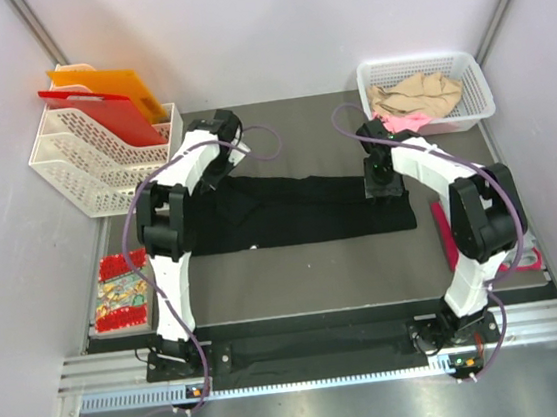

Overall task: Fold and stack the t-shirts
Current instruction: Fold the other side of the tshirt into a rectangle

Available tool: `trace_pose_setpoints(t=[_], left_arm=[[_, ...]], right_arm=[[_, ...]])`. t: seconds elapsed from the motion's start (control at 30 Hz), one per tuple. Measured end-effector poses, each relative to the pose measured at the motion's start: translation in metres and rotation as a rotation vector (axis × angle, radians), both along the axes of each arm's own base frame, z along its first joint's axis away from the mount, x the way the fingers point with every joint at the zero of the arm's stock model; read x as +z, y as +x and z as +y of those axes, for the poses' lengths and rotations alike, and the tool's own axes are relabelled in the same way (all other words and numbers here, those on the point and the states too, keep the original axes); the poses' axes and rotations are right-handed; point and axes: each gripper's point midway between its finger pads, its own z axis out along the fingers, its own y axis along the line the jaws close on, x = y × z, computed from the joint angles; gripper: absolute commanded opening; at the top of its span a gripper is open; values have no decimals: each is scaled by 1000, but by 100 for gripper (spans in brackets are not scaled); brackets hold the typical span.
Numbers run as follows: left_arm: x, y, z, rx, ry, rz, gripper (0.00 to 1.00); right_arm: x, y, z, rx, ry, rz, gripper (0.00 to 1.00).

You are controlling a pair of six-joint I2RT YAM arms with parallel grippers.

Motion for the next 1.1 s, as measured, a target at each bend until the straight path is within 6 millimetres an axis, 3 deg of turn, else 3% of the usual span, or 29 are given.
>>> trace_pose_setpoints(t=[0.07,0.23,0.37,0.53,0.63,0.73,0.8,0.87,0.97,1.03,1.1], left_arm=[[2,5,2,7,19,-15,35],[13,22,11,39,77,-91,37],[30,39,22,72,119,-163,43],[49,54,30,107,129,-226,41],[51,46,25,102,76,-196,40],[44,10,10,45,0,-97,40],[36,-29,-1,-14,-28,-7,38],[24,-87,-15,-96,-48,132,36],[3,-142,-27,-164,-63,289,34],[-14,-162,-25,-159,-62,359,33],[-25,-166,-20,-136,-52,389,33]], right_arm=[[-4,2,1,5,0,4,38],[-23,6,2,16,-19,46,38],[-33,24,6,20,-33,56,38],[-37,48,7,19,-54,54,38],[-36,64,8,14,-55,36,38],[-35,77,7,2,-49,25,38],[-35,80,6,-2,-49,23,38],[-35,80,5,-4,-50,23,38],[-35,81,4,-4,-53,21,38],[-35,80,4,-5,-54,22,38],[-35,80,4,-6,-56,21,38]])
